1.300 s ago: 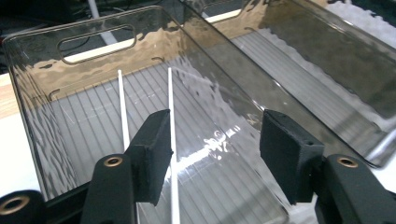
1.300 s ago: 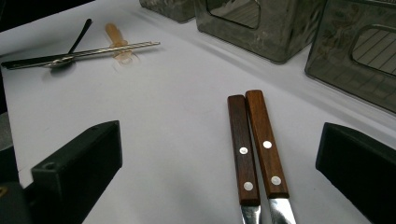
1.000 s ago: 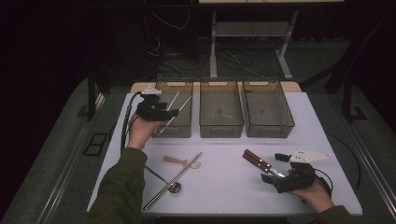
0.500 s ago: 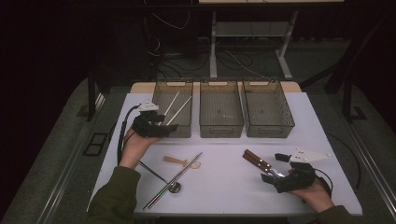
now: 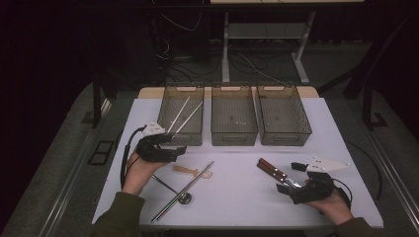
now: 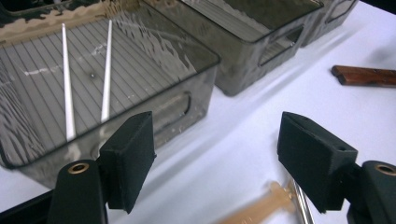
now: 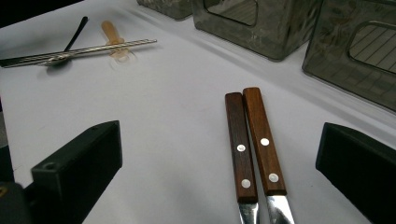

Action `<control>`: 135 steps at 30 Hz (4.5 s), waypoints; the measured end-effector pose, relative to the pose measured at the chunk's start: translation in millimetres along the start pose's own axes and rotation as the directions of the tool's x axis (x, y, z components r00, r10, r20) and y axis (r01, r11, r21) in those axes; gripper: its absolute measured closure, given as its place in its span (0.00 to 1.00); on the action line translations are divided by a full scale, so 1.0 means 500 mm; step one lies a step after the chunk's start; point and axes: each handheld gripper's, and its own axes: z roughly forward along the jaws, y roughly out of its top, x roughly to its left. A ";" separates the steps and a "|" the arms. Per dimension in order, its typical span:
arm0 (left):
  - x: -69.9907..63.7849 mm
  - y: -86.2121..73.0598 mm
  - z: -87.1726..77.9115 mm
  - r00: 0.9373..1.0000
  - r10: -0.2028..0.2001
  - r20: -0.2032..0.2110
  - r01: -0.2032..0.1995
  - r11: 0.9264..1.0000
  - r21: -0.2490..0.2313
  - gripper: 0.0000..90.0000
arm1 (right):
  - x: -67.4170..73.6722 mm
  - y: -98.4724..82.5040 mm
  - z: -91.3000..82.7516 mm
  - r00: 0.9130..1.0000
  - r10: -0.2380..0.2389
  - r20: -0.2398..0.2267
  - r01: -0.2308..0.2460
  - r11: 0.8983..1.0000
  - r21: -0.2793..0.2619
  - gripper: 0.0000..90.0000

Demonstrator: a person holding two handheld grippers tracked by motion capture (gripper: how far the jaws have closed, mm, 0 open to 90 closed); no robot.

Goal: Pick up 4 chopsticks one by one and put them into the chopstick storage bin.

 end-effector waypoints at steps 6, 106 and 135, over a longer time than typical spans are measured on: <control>-0.021 -0.030 -0.012 1.000 0.011 0.010 -0.011 1.000 0.014 0.32 | -0.001 0.000 0.000 1.000 -0.002 0.000 0.002 1.000 -0.002 0.01; -0.102 -0.147 0.008 0.991 0.080 0.107 -0.104 0.967 0.234 0.94 | 0.005 -0.001 0.002 1.000 -0.009 0.002 0.009 1.000 0.010 0.01; -0.075 -0.130 -0.023 0.987 -0.048 0.152 0.032 0.994 0.107 0.95 | 0.005 0.000 0.003 1.000 -0.009 0.001 0.008 1.000 0.013 0.01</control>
